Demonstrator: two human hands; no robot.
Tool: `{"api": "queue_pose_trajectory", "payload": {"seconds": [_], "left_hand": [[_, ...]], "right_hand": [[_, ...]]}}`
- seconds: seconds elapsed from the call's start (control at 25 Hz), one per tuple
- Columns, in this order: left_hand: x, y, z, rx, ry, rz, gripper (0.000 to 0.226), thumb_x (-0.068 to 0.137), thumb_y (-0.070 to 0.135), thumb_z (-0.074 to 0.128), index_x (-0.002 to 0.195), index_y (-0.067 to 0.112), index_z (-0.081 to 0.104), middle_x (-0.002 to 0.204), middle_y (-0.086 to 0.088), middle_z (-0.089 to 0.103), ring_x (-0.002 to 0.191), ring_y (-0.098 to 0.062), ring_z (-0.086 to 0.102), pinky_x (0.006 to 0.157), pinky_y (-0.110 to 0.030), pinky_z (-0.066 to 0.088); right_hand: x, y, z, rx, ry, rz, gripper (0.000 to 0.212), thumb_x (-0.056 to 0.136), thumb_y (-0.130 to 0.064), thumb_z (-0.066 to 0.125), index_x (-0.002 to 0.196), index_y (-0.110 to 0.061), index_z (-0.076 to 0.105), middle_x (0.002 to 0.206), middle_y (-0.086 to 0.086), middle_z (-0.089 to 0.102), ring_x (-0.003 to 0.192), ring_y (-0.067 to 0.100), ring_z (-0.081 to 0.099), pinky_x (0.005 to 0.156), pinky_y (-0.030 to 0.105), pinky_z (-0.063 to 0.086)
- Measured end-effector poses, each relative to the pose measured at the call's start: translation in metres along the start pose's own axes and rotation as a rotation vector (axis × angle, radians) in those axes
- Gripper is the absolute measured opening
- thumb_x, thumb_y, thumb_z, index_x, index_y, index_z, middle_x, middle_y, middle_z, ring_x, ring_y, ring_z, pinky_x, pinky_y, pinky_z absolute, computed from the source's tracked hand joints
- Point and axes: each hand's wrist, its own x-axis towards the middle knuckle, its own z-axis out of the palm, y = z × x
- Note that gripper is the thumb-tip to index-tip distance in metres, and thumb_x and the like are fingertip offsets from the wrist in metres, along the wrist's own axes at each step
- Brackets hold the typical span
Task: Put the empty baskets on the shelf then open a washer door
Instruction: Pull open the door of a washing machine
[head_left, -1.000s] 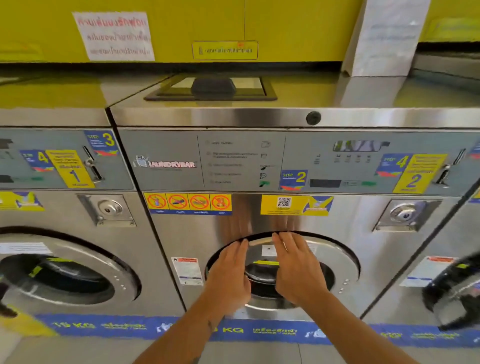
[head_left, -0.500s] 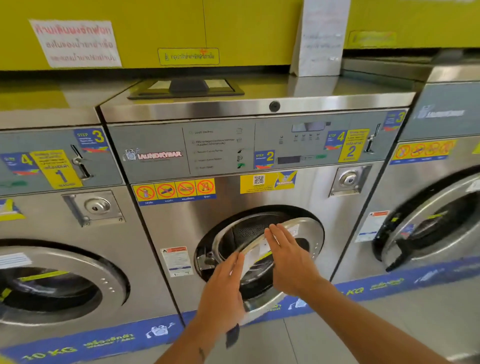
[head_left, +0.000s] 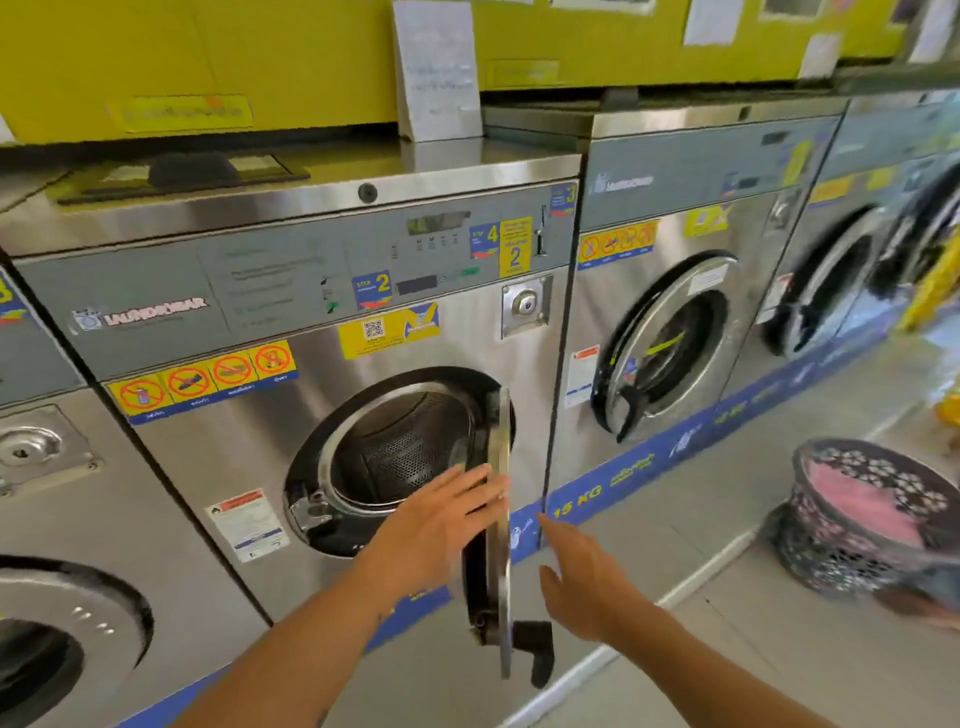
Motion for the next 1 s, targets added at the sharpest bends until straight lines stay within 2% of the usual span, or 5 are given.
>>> {"api": "queue_pose_trajectory", "payload": {"seconds": [0.12, 0.28, 0.52, 0.76, 1.0], "left_hand": [[0.035, 0.006, -0.008, 0.062, -0.073, 0.089, 0.090, 0.054, 0.007, 0.077, 0.137, 0.025, 0.048, 0.149, 0.002, 0.046, 0.139, -0.025, 0.041, 0.109, -0.047, 0.039], [0.095, 0.035, -0.016, 0.051, -0.104, 0.116, 0.094, 0.062, 0.010, 0.078, 0.145, 0.026, 0.038, 0.156, 0.000, 0.035, 0.146, -0.024, 0.028, 0.116, -0.045, 0.020], [0.198, 0.091, -0.008, -0.106, -0.119, -0.087, 0.095, 0.078, 0.012, 0.065, 0.154, 0.022, 0.009, 0.164, 0.000, -0.001, 0.151, -0.021, -0.004, 0.122, -0.041, 0.008], [0.260, 0.142, -0.018, -0.373, 0.016, -0.410, 0.072, 0.086, 0.009, 0.051, 0.152, 0.018, 0.023, 0.162, 0.003, 0.014, 0.147, -0.017, 0.017, 0.117, -0.028, 0.017], [0.204, 0.149, -0.019, -0.494, 0.096, -0.756, 0.054, 0.094, 0.026, 0.042, 0.147, 0.018, 0.035, 0.154, 0.001, 0.034, 0.140, -0.018, 0.033, 0.114, -0.034, 0.030]], "right_hand": [[-0.016, 0.011, 0.014, 0.107, 0.010, 0.033, 0.070, 0.091, -0.026, 0.043, 0.153, -0.021, 0.012, 0.153, 0.002, 0.033, 0.142, 0.023, 0.032, 0.113, 0.037, 0.031], [-0.025, 0.055, 0.013, 0.117, 0.103, 0.124, 0.095, 0.076, -0.023, 0.043, 0.153, -0.018, -0.013, 0.162, -0.002, 0.007, 0.146, 0.023, 0.023, 0.113, 0.039, 0.033], [0.000, 0.147, -0.063, -0.004, 0.165, 0.120, 0.103, 0.071, -0.018, 0.057, 0.152, -0.019, -0.007, 0.155, 0.005, 0.015, 0.140, 0.030, 0.026, 0.109, 0.038, 0.038], [0.041, 0.208, -0.117, -0.001, 0.163, 0.060, 0.098, 0.074, -0.033, 0.064, 0.151, -0.020, 0.004, 0.144, 0.002, 0.029, 0.131, 0.026, 0.035, 0.100, 0.041, 0.044], [0.044, 0.185, -0.142, 0.007, 0.182, -0.125, 0.073, 0.077, -0.023, 0.057, 0.143, -0.021, 0.024, 0.138, 0.002, 0.037, 0.127, 0.028, 0.042, 0.102, 0.043, 0.045]]}}
